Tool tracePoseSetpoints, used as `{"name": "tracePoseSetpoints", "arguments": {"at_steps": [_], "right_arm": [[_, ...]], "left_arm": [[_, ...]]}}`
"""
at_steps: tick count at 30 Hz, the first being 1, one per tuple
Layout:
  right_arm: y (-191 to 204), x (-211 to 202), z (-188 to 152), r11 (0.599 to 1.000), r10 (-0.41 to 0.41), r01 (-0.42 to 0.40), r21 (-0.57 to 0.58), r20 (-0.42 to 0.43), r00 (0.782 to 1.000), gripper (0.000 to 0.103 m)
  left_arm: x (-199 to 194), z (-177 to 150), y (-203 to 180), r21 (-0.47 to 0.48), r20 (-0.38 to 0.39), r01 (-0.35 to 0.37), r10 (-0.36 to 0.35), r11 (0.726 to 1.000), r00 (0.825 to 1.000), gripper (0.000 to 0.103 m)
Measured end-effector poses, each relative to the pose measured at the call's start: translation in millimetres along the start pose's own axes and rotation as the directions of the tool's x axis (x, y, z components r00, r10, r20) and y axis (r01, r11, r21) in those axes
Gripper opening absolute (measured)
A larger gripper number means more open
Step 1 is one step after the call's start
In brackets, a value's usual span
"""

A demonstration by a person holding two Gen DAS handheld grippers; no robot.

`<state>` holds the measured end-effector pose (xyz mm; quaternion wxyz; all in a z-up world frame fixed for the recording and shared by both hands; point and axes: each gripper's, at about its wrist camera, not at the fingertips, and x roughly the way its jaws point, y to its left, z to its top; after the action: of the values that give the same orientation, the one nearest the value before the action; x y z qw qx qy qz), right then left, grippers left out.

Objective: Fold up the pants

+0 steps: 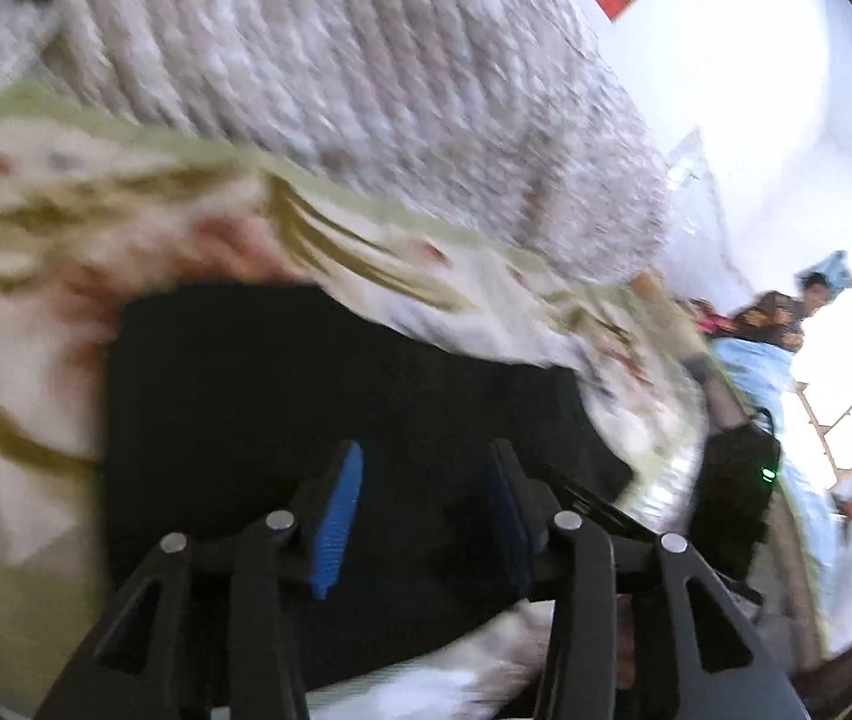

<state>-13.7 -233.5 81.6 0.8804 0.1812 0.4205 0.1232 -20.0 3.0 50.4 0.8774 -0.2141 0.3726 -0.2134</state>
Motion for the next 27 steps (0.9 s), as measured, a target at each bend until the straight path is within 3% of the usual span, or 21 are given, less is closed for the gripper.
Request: {"name": "tracePoseSetpoints", "arguments": {"at_steps": [4,7,12,19,22,27], "right_arm": [[13,19,-4,0.995,0.100,-0.100,-0.005,-0.087,0.991,0.057],[25,43,-2,0.989,0.144,-0.149,-0.014,-0.157,0.977,0.055],[30,69,11,0.988,0.143,-0.150,-0.027,-0.171,0.975,0.052],[39,91,16,0.981,0.180,-0.191,-0.024,-0.234,0.955,0.032],[36,92,16,0.986,0.159,-0.168,-0.017,-0.236,0.959,0.003],[31,75,21,0.986,0.165,-0.167,0.001,-0.175,0.971,0.003]], "left_arm": [[-22,4,30,0.039,0.055,-0.218,0.216,0.975,0.975,0.046],[-26,1,49,0.014,0.048,-0.267,0.266,0.964,0.963,0.046],[-25,-6,64,-0.013,0.036,-0.252,0.252,0.968,0.967,0.046],[-19,-9,64,0.002,0.038,-0.232,0.231,0.973,0.972,0.046],[-20,-10,67,-0.006,0.035,-0.231,0.231,0.973,0.972,0.046],[-19,-9,66,0.007,0.047,-0.229,0.229,0.973,0.972,0.046]]}}
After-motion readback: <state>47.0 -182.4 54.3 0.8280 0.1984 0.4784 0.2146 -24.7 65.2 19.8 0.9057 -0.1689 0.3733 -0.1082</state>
